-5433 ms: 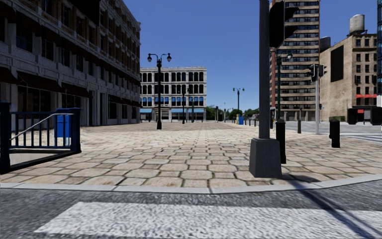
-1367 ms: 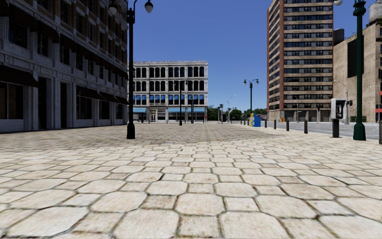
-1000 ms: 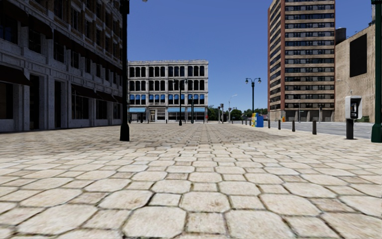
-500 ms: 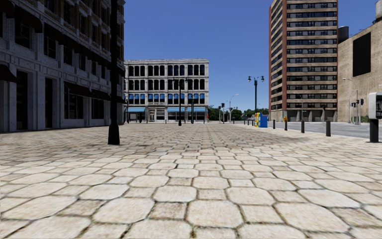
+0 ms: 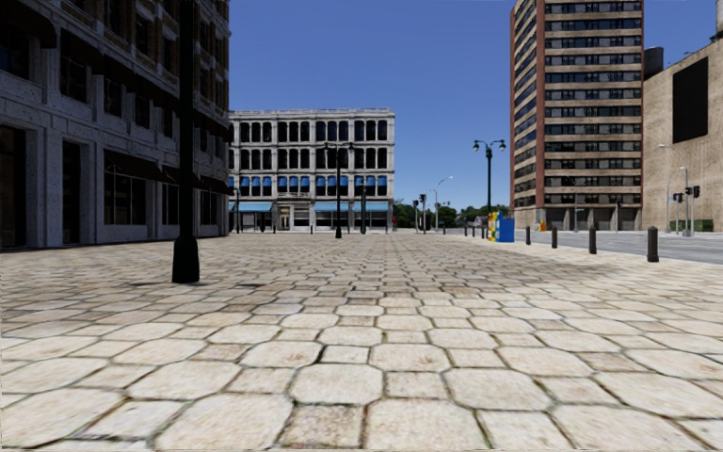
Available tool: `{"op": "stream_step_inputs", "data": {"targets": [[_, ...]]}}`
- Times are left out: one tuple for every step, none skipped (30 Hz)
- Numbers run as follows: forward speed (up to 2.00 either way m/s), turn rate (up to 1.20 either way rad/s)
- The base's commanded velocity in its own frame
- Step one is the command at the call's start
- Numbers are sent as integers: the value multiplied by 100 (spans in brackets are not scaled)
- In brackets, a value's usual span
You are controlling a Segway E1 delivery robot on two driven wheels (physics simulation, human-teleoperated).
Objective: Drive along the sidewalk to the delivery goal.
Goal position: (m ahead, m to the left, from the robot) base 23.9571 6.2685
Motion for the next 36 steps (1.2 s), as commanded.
{"op": "stream_step_inputs", "data": {"targets": [[200,0],[200,0],[200,0],[200,0],[200,0],[200,0],[200,0],[200,0],[200,0],[200,0],[200,0],[200,0],[200,0],[200,0],[200,0],[200,0],[200,0],[200,0],[200,0],[200,0],[200,0],[200,0],[200,0],[200,0],[200,0],[200,0],[200,0],[200,0],[200,0],[200,0],[200,0],[200,0],[200,0],[200,0],[200,0],[200,0]]}}
